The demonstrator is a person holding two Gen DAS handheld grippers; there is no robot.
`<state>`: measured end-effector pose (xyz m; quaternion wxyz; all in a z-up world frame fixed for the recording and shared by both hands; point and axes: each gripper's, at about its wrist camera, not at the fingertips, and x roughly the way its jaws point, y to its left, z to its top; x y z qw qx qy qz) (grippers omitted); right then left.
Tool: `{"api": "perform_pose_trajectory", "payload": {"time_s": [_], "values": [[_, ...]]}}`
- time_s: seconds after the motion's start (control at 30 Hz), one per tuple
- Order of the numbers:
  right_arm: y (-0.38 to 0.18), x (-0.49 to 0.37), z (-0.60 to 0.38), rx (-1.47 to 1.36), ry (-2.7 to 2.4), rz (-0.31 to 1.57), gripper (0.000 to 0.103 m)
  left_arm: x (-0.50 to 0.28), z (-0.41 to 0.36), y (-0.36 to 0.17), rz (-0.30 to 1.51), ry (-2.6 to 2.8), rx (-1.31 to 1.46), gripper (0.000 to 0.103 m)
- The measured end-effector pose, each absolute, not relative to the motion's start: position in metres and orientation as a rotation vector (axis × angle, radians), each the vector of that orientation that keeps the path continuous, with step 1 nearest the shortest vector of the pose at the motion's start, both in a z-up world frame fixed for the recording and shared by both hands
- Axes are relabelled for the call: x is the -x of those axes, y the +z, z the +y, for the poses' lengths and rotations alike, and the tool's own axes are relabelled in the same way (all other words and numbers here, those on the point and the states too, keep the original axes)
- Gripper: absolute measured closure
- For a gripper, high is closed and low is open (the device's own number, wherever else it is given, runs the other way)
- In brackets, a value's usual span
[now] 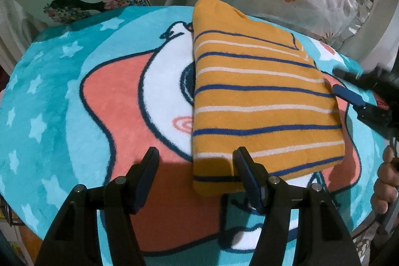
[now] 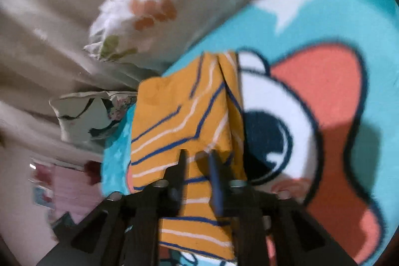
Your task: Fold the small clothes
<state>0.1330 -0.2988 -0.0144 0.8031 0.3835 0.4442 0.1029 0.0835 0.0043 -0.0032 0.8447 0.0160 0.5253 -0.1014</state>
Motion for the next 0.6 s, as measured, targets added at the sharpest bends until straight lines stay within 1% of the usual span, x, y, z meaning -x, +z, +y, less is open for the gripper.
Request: {"api": "perform_pose_trajectory", "payload": {"time_s": [0.03,0.13,0.23,0.27,0.3,0.33,0.37,0.43,0.5,0.57,0.6], "values": [[-0.004,-0.132,-0.288,-0.793,0.247,0.926,0.053,-0.083,0.005,-0.002,1.11,-0.21,-0.028,0.04],[0.001,-0.137,-0.261,-0.765,0.353,0.941,0.053,-0.08,0.007,0.003,1.111,-0.199,-0.01,0.04],[-0.022,-0.135,-0.26,-0.735,0.37,1.012,0.054,-0.077,0.008,0.009,1.103,-0.195,0.008,0.04],[-0.032,-0.132,-0.268,-0.753,0.349,1.023,0.062,-0.076,0.009,0.01,1.099,-0.196,0.008,0.04],[-0.041,-0.129,-0.279,-0.797,0.336,1.026,0.08,-0.074,0.01,0.013,1.095,-0.196,0.005,0.04],[-0.046,-0.123,-0.292,-0.835,0.314,1.03,0.086,-0.073,0.01,0.014,1.09,-0.195,-0.002,0.04],[-0.046,-0.12,-0.3,-0.852,0.298,1.029,0.089,-0.071,0.009,0.016,1.081,-0.193,-0.013,0.04],[-0.035,-0.115,-0.305,-0.822,0.262,1.019,0.086,-0.07,0.003,0.018,1.056,-0.196,-0.061,0.04],[-0.01,-0.113,-0.293,-0.75,0.261,0.971,0.053,-0.07,-0.007,0.019,1.038,-0.209,-0.098,0.04],[0.004,-0.116,-0.275,-0.697,0.304,0.952,0.052,-0.076,-0.017,0.018,1.047,-0.24,-0.088,0.039],[0.006,-0.12,-0.265,-0.67,0.319,0.962,0.052,-0.081,-0.022,0.014,1.058,-0.261,-0.078,0.035]]}}
